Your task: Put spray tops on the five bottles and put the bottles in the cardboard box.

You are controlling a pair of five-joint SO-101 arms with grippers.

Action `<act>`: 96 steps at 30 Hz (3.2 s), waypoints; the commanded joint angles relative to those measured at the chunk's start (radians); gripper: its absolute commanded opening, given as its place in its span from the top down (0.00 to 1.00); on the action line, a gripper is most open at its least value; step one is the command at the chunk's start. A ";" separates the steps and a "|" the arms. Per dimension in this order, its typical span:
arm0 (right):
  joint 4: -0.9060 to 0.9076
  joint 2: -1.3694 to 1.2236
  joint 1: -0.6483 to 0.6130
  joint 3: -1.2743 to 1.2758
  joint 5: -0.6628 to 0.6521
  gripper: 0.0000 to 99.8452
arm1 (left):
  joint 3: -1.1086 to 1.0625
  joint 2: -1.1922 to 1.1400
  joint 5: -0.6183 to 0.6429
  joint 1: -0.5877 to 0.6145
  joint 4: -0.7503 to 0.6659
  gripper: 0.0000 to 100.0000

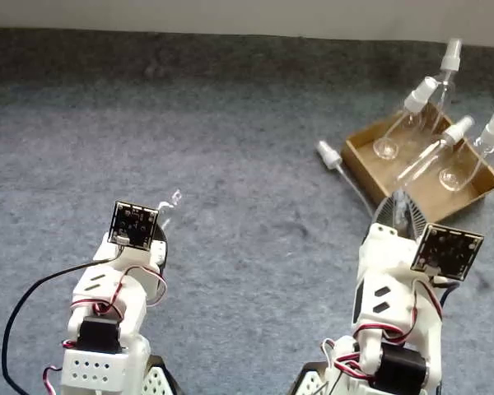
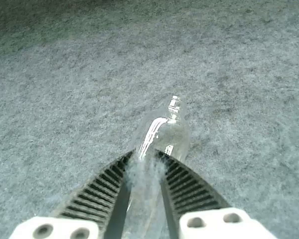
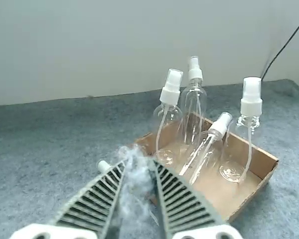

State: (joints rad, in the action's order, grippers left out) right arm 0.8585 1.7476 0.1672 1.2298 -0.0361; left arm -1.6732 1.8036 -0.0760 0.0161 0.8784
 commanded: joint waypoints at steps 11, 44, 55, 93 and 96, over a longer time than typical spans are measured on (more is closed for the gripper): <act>-0.028 -0.008 -0.062 -0.019 -0.006 0.84 | -0.021 0.010 -0.009 0.217 -0.095 0.98; 0.010 -0.506 -0.495 -0.087 0.003 0.99 | -0.018 0.010 -0.009 0.383 -0.109 0.98; -0.070 -1.006 -0.730 -0.380 0.127 0.99 | 0.024 0.012 -0.003 0.513 -0.104 0.98; -0.081 -1.916 -1.087 -1.133 1.060 0.59 | 0.015 0.012 -0.005 0.513 -0.109 0.98; -0.134 -1.963 -1.090 -1.133 1.086 0.59 | 0.015 0.012 -0.005 0.512 -0.109 0.98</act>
State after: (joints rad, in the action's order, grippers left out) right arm 0.7756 -0.2133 -0.9114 0.1634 1.0119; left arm -1.6717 1.8036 -0.0760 0.5286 0.7894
